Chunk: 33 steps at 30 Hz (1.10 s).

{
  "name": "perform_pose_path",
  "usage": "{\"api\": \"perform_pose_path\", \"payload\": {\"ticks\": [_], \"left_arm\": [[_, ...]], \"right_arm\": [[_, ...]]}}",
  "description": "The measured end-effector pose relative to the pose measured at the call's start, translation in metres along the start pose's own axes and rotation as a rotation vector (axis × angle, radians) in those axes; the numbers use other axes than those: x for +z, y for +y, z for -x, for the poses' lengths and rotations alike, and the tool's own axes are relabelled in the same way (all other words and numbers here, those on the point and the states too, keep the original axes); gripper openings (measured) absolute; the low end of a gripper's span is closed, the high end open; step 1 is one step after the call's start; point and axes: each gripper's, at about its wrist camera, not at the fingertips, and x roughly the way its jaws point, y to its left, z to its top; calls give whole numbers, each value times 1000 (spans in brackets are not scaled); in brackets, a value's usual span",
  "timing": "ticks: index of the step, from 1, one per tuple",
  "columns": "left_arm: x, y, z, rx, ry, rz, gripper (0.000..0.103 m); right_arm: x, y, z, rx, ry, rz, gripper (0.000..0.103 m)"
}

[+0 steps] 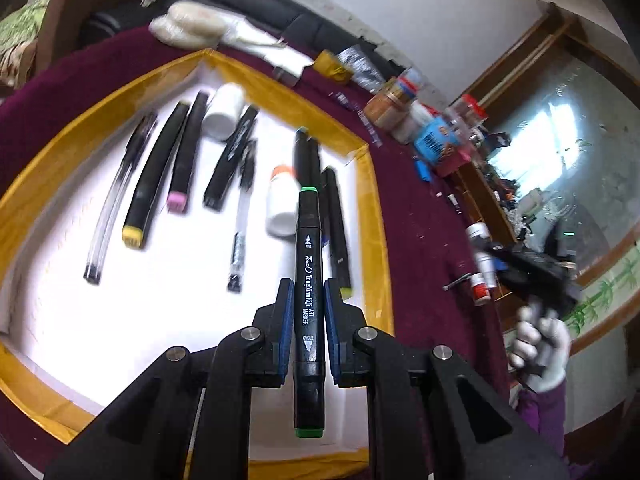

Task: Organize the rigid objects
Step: 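Carry the marker toward the box with the left tool while the right grasps the white spray bottle, then lower the marker and spray bottle into the box and open both tools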

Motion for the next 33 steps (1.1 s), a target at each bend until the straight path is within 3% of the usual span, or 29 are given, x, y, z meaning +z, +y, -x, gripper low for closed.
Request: {"api": "perform_pose_path", "payload": {"ticks": [8, 11, 14, 18, 23, 28, 33], "left_arm": [[-4, 15, -10, 76, 57, 55, 13], [-5, 13, -20, 84, 107, 38, 13], [-5, 9, -22, 99, 108, 14, 15], [-5, 17, -12, 75, 96, 57, 16], [1, 19, 34, 77, -36, 38, 45], [6, 27, 63, 58, -128, 43, 46], [6, 39, 62, 23, -129, 69, 46]], "right_arm": [[-40, 95, 0, 317, 96, 86, 28], [-61, 129, -14, 366, 149, 130, 28], [-83, 162, -34, 362, 197, 192, 28], [-106, 191, -63, 333, 261, 247, 27], [-123, 219, -83, 220, 240, 362, 27], [-123, 230, -93, 165, 248, 386, 28], [-109, 236, -117, 99, 266, 389, 28]]}}
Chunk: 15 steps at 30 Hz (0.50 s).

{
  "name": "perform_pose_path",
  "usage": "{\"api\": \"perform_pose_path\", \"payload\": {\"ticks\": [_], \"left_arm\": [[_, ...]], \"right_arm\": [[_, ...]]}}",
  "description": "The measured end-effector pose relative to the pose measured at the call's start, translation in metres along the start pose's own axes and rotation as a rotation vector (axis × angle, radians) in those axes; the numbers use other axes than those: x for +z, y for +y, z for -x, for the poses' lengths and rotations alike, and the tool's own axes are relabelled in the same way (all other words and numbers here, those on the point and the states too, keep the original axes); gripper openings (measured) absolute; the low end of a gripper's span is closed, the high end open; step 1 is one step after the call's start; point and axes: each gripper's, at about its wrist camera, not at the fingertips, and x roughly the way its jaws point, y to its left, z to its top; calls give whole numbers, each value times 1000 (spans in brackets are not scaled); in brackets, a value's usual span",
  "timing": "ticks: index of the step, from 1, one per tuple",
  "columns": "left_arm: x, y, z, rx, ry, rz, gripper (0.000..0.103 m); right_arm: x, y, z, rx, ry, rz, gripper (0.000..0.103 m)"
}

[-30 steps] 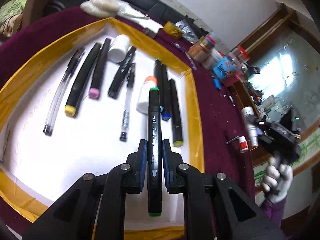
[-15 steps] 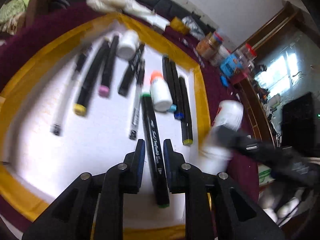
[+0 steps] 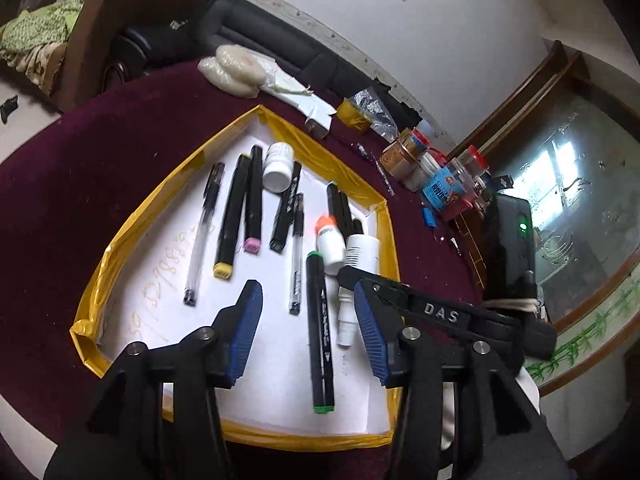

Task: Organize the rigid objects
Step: 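Lower the marker and spray bottle into the box and open both tools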

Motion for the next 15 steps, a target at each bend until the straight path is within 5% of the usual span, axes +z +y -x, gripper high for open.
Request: {"api": "perform_pose_path", "payload": {"ticks": [10, 15], "left_arm": [[1, 23, 6, 9, -7, 21, 47], [2, 22, 8, -2, -13, 14, 49]], "right_arm": [[-21, 23, -2, 16, 194, 60, 27], [4, 5, 7, 55, 83, -19, 33]]}}
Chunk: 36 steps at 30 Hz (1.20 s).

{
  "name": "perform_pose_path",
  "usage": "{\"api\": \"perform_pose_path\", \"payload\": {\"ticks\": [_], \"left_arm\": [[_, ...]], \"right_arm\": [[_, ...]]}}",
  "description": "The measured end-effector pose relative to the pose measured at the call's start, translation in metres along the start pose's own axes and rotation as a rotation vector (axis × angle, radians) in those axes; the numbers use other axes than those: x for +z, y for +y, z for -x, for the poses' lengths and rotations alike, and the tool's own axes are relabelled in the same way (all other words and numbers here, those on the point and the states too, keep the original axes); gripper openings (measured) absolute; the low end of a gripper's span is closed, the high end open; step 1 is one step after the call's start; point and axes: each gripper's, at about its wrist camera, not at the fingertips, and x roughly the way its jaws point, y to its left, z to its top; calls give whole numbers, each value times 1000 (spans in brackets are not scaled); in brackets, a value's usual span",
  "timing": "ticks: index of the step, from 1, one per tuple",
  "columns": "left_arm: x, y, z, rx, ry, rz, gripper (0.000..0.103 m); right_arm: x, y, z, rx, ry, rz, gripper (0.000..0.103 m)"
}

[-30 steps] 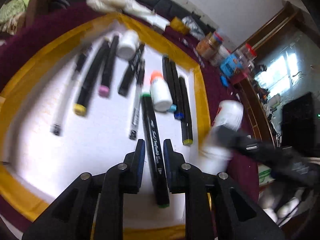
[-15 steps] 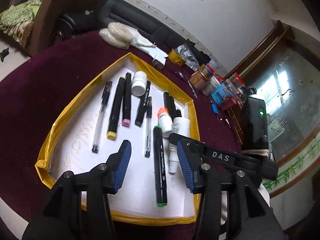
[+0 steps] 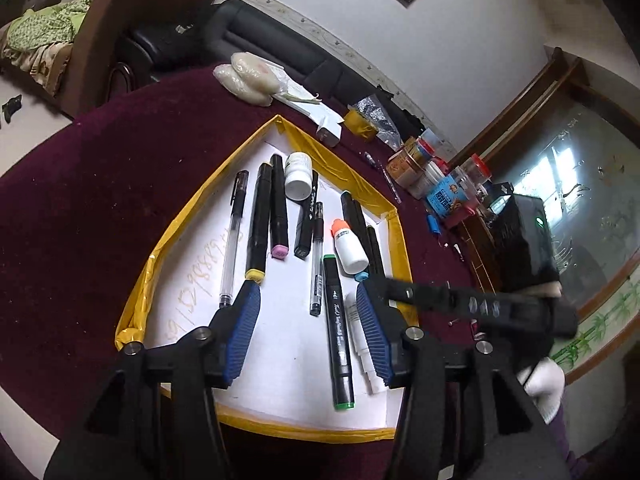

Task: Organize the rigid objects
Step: 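Lower the marker and spray bottle into the box and open both tools, then move both open tools back to the black pen and pill bottle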

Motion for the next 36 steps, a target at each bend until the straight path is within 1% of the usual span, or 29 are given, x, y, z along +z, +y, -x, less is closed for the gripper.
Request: {"api": "perform_pose_path", "payload": {"ticks": [2, 4, 7, 9, 10, 11, 12, 14, 18, 19, 21, 23, 25, 27, 29, 30, 31, 32, 33, 34, 35, 36], "left_arm": [[1, -1, 2, -2, -6, -6, 50], [2, -1, 5, -7, -15, -8, 54], [4, -4, 6, -3, -14, -7, 56], [2, -6, 7, -3, -9, -9, 58], [1, -9, 8, 0, -7, -17, 61], [0, -11, 9, 2, -6, -24, 63], [-1, -13, 10, 8, -6, -35, 64], [-2, -18, 10, 16, -5, -51, 64], [-6, -33, 2, 22, 0, -88, 64], [-7, -37, 1, 21, 4, -96, 64], [-11, -47, -4, 17, 16, -122, 64], [-15, -58, -10, 12, 32, -155, 64], [-19, -69, -17, 28, 54, -185, 64], [-21, -81, -21, 42, 68, -206, 64], [-22, -96, -18, 46, 56, -239, 64], [-22, -102, -17, 48, 47, -251, 64], [-23, -110, -13, 50, 30, -269, 65], [-23, -118, -10, 50, 14, -287, 69], [-24, -123, -8, 53, 5, -300, 72], [-24, -131, -9, 61, 0, -318, 75], [-25, -136, -9, 67, -1, -327, 75], [-27, -140, -12, 70, 1, -334, 75]], "right_arm": [[6, -6, -4, 37, -6, -32, 33], [15, -8, -13, 44, -13, -56, 33], [31, -8, -19, -21, -93, -24, 33], [34, -12, -12, -50, -143, -23, 33], [31, -14, -5, -32, -158, -34, 33], [30, -17, 6, 5, -171, -52, 33], [26, -23, 16, 28, -183, -63, 33], [15, -35, 39, 27, -224, -69, 33], [-7, -65, 80, -58, -321, -85, 34], [-16, -77, 92, -85, -347, -96, 34], [-30, -92, 110, -122, -379, -106, 34], [-34, -105, 116, -165, -410, -102, 34], [-44, -118, 128, -214, -444, -99, 35], [-50, -129, 141, -231, -466, -106, 35], [-58, -141, 159, -246, -515, -125, 35], [-64, -146, 167, -263, -543, -129, 37], [-70, -149, 177, -294, -583, -129, 44], [-77, -152, 188, -334, -632, -123, 50], [-86, -156, 199, -375, -690, -112, 66], [-91, -161, 206, -399, -729, -105, 78], [-97, -169, 215, -422, -758, -109, 79], [-98, -178, 220, -434, -759, -127, 79]]}}
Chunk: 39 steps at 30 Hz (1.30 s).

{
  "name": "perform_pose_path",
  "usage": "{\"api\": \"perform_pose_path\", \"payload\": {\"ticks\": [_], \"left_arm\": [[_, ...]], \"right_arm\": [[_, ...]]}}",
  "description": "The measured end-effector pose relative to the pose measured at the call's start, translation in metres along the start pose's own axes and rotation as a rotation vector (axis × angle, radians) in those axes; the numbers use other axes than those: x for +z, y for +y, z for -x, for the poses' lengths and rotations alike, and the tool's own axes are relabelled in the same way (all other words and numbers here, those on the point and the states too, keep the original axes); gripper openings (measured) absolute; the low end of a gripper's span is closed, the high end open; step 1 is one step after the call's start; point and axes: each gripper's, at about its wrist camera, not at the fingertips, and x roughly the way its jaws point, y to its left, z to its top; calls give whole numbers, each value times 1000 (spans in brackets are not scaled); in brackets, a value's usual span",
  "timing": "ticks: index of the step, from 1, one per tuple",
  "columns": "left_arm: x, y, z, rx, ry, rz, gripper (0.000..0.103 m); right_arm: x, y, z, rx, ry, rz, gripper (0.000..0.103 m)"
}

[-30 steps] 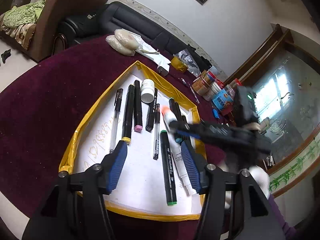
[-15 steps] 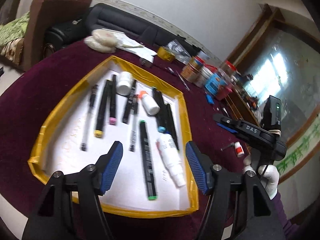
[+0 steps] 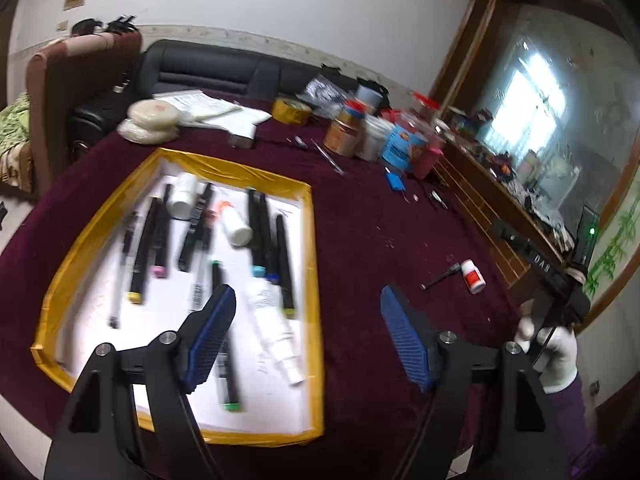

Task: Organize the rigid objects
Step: 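Move both open tools back to the black pen and pill bottle, then grasp the black pen with the left tool while the right grasps the white pill bottle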

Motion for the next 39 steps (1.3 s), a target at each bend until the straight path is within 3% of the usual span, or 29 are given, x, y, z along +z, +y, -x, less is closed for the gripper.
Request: {"api": "perform_pose_path", "payload": {"ticks": [7, 13, 18, 26, 39], "left_arm": [[-2, -58, -59, -105, 168, -80, 75], [-9, -118, -105, -115, 271, -218, 75], [-21, -150, -137, -63, 323, -326, 75], [-26, -187, -168, 118, 277, -511, 75], [-26, -183, -187, 151, 324, -513, 75]], "right_arm": [[-1, -100, -21, -42, 84, -286, 79], [-22, -147, -43, -78, 61, -423, 79], [-28, -152, -42, -100, 69, -424, 79], [-35, -154, -47, -73, 108, -445, 79], [-37, -155, -53, -74, 138, -446, 79]]}}
